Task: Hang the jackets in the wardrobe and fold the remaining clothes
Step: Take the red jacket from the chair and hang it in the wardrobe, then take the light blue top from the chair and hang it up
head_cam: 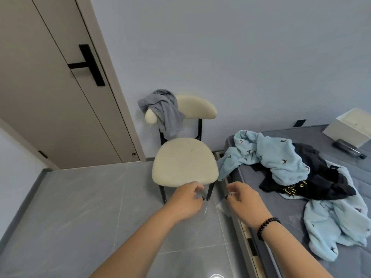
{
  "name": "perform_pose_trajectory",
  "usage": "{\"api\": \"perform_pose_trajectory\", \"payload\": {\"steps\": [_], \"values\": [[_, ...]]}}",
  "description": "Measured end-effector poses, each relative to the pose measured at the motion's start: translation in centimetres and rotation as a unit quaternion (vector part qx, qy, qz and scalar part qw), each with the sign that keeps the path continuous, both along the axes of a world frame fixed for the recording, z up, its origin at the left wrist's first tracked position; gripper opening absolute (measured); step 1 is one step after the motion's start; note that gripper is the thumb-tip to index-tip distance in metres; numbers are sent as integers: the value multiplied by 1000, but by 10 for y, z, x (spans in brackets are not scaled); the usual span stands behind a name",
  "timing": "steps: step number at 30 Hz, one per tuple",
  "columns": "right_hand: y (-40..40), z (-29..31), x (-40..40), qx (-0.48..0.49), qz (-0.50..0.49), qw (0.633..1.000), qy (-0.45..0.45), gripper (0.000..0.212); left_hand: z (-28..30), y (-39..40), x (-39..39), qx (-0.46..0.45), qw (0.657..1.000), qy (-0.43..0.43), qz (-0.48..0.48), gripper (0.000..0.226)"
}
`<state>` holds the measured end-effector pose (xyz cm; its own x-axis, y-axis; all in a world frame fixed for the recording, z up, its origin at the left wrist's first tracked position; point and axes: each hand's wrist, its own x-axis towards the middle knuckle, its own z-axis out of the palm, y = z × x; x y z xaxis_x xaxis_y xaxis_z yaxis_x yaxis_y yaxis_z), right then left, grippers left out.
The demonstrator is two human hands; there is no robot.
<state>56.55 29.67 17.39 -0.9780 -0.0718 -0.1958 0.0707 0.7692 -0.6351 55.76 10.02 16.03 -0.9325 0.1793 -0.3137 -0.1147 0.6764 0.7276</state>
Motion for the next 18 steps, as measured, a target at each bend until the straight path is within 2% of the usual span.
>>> {"api": "perform_pose_trajectory", "payload": {"steps": [9,18], "values": [[80,-31,-38,-5,-80,995,-59,29,-20,68,-63,-13,998,-46,-50,40],[211,-90,-69,0,-124,982,-143,30,-65,191,-105,-1,989,-129,-71,37]]}}
